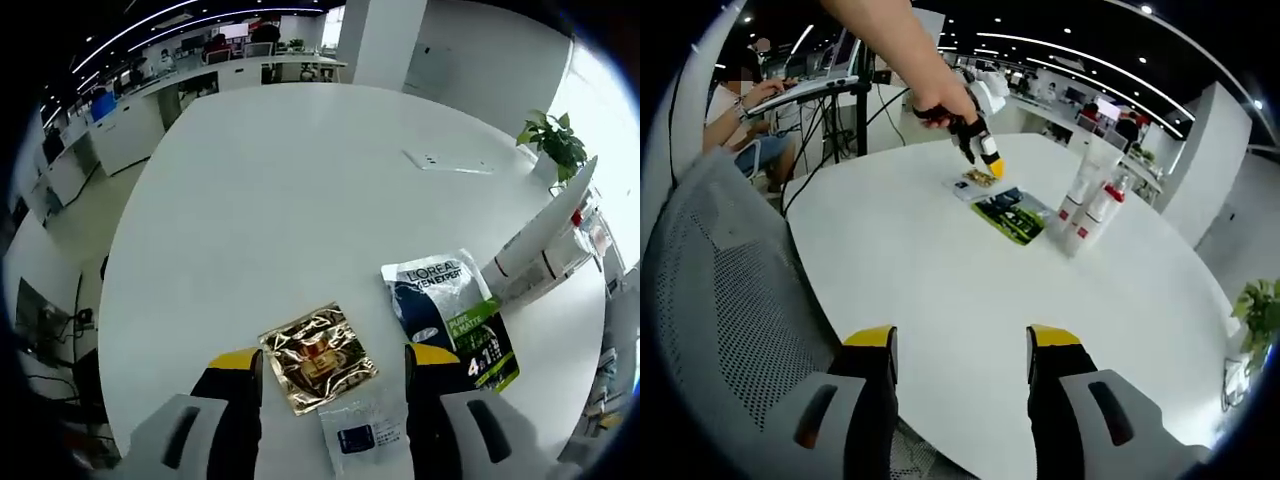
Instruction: Arrange the skincare products in the storage area until every visible bottle or jar stands upright without overlapping.
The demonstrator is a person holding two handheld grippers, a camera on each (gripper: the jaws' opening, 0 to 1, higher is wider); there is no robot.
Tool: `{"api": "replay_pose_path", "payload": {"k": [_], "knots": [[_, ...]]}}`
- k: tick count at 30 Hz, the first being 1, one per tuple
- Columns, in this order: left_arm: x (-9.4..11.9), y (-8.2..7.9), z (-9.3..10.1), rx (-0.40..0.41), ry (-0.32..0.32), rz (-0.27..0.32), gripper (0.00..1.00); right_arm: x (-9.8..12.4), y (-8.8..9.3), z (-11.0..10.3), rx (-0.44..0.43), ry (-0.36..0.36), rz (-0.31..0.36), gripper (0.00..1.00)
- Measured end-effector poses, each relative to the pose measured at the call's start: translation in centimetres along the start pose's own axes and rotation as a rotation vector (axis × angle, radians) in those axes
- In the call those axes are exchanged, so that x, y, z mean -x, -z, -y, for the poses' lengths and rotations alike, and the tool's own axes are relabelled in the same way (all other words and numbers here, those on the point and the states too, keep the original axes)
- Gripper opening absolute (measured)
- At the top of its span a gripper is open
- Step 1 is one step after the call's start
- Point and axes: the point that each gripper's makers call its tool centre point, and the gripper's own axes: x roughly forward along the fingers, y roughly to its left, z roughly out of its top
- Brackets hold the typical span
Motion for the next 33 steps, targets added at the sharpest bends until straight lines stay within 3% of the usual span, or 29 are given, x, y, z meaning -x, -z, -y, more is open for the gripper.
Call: {"api": "replay_pose_path", "payload": {"k": [15, 19, 21, 24, 31, 33], "knots": [[-1.5, -0.2, -1.4, -0.100, -0.095, -0.029, 0.50, 0.0, 0.3, 0.3, 0.001, 0.010, -0.012, 0.48], [-1.7, -0.2, -1.2, -0.104, -0.089, -0.018, 0.49, 0.0, 0.4, 0.2, 0.003, 0.005, -0.016, 0.48], [-1.6, -0.3, -1.4, -0.136, -0.101, -0.025, 0.50, 0.0, 0.4, 0.1, 0.007, 0.001, -0.016, 0.47], [-1.5, -0.4, -1.8, -0.178, -0.121, -0.017, 0.60, 0.0, 0.4, 0.0, 0.009, -0.003, -0.015, 0.47], [-1.2, -0.6, -2.4, -0.157, -0.139, -0.005, 0.60, 0.0, 0.5, -0.1, 0.013, -0.011, -0.017, 0.47], [-1.5, -0.2, -2.2, -0.102, -0.112, -0.020, 0.61, 0.0, 0.5, -0.2, 0.012, -0.015, -0.017, 0.46]]}}
